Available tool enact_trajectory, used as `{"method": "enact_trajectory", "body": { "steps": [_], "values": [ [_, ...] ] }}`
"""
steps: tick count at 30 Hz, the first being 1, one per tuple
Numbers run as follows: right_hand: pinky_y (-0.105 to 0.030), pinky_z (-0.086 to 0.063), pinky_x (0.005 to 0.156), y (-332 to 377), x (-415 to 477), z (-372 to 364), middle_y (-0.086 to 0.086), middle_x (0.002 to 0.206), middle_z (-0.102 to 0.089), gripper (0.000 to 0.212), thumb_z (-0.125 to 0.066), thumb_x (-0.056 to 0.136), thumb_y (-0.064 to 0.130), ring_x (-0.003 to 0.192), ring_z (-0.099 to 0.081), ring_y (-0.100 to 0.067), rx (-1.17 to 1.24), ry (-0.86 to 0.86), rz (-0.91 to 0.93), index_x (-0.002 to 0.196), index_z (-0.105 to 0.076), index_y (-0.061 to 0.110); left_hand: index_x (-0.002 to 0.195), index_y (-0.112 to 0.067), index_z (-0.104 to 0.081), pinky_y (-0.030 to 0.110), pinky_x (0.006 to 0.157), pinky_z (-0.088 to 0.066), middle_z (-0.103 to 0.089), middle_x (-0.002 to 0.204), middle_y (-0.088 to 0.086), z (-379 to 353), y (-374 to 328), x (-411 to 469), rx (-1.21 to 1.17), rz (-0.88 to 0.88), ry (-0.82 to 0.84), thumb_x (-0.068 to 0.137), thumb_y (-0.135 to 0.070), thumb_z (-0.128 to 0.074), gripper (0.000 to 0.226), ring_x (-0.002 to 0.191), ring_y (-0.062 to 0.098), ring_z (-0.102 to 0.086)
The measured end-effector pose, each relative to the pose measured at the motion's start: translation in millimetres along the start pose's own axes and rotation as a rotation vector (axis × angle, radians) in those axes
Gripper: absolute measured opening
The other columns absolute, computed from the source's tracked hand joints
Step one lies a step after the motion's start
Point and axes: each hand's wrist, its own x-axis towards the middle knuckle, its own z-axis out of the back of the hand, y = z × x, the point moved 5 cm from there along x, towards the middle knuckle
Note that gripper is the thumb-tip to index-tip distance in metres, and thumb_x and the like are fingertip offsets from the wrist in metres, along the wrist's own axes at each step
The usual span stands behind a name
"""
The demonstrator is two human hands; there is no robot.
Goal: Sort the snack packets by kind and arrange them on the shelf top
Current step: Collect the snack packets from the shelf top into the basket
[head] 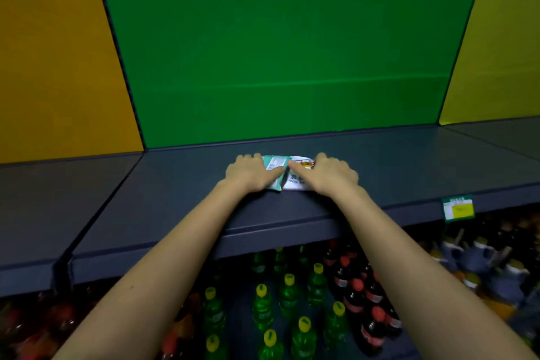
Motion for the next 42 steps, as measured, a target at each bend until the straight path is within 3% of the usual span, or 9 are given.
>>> {"method": "enact_trajectory", "body": {
  "steps": [6,9,13,17,21,24,27,31,42],
  "values": [
    [-0.039,-0.038,0.097,5,28,-12,-0.013,0.141,-0.040,0.086,-0.056,0.077,0.065,0.130,-0.036,-0.032,-0.044,0.024,0.034,0.137,-0.031,0.009,0.126,-0.004,-0.042,0.037,0.093,-0.039,-0.047,0.132,0.015,-2,9,24,-0.154,0.126,-0.047,0.075,-0.061,-0.061,0.079,0.122,0.030,-0.043],
    [-0.034,-0.042,0.087,-5,38,-11,-0.011,0.132,-0.048,0.080,-0.068,0.071,0.056,0.122,-0.046,-0.030,0.068,0.067,0.019,0.129,-0.039,0.009,0.109,-0.009,-0.049,0.029,0.073,-0.039,-0.056,0.109,0.007,6,20,21,-0.239,0.240,0.028,0.067,-0.055,-0.073,0.067,0.097,0.024,-0.052],
    [-0.029,-0.036,0.076,-13,44,-5,-0.010,0.123,-0.056,0.064,-0.068,0.068,0.061,0.116,-0.052,-0.031,0.076,0.074,0.056,0.108,-0.052,0.014,0.098,-0.010,-0.054,0.028,0.071,-0.047,-0.063,0.099,0.004,9,36,9,-0.410,0.317,0.083,0.059,-0.044,-0.082,0.059,0.092,0.022,-0.061],
    [-0.031,-0.036,0.078,-9,38,0,-0.016,0.123,-0.056,0.058,-0.061,0.082,0.050,0.114,-0.052,-0.033,0.347,0.019,0.173,0.115,-0.046,0.005,0.091,-0.014,-0.064,0.033,0.077,-0.055,-0.071,0.101,0.012,20,53,-21,-0.862,0.282,-0.175,0.070,-0.017,-0.076,0.025,0.083,0.023,-0.067],
    [-0.031,-0.043,0.077,22,7,-6,-0.004,0.104,-0.060,0.042,-0.063,0.085,0.035,0.094,-0.057,-0.023,0.729,0.095,0.337,0.109,-0.045,0.007,0.105,-0.008,-0.061,0.030,0.058,-0.056,-0.071,0.092,0.012,34,84,-88,-1.214,0.356,-0.399,0.078,-0.008,-0.071,0.028,0.066,0.018,-0.069],
    [-0.028,-0.044,0.075,63,-29,-20,0.009,0.090,-0.057,0.034,-0.063,0.086,0.031,0.082,-0.058,-0.011,0.919,0.228,0.448,0.106,-0.042,0.014,0.100,-0.012,-0.062,0.025,0.050,-0.054,-0.072,0.080,0.003,40,113,-162,-1.234,0.429,-0.524,0.082,-0.013,-0.069,0.020,0.059,0.011,-0.069],
    [-0.028,-0.050,0.078,114,-77,-46,0.005,0.097,-0.063,0.035,-0.065,0.085,0.030,0.086,-0.063,-0.011,1.044,0.400,0.544,0.107,-0.043,0.015,0.100,-0.014,-0.061,0.024,0.049,-0.052,-0.071,0.077,0.000,37,148,-252,-1.152,0.563,-0.665,0.082,-0.017,-0.069,0.020,0.059,0.009,-0.069],
    [-0.010,-0.048,0.062,185,-167,-97,0.014,0.090,-0.058,0.033,-0.065,0.085,0.027,0.078,-0.059,0.001,1.039,0.639,0.708,0.105,-0.042,0.015,0.090,-0.016,-0.062,0.024,0.048,-0.053,-0.071,0.065,-0.003,25,200,-381,-1.068,0.790,-0.862,0.084,-0.015,-0.066,0.007,0.056,0.008,-0.067],
    [-0.040,-0.056,0.080,339,-451,-308,-0.012,0.112,-0.064,0.041,-0.068,0.084,0.021,0.097,-0.066,-0.026,0.786,1.321,0.708,0.114,-0.044,0.007,0.094,-0.008,-0.060,0.028,0.051,-0.057,-0.071,0.065,0.002,-58,333,-708,-1.138,1.326,-1.285,0.086,-0.006,-0.062,0.008,0.053,0.013,-0.067]
  ]
}}
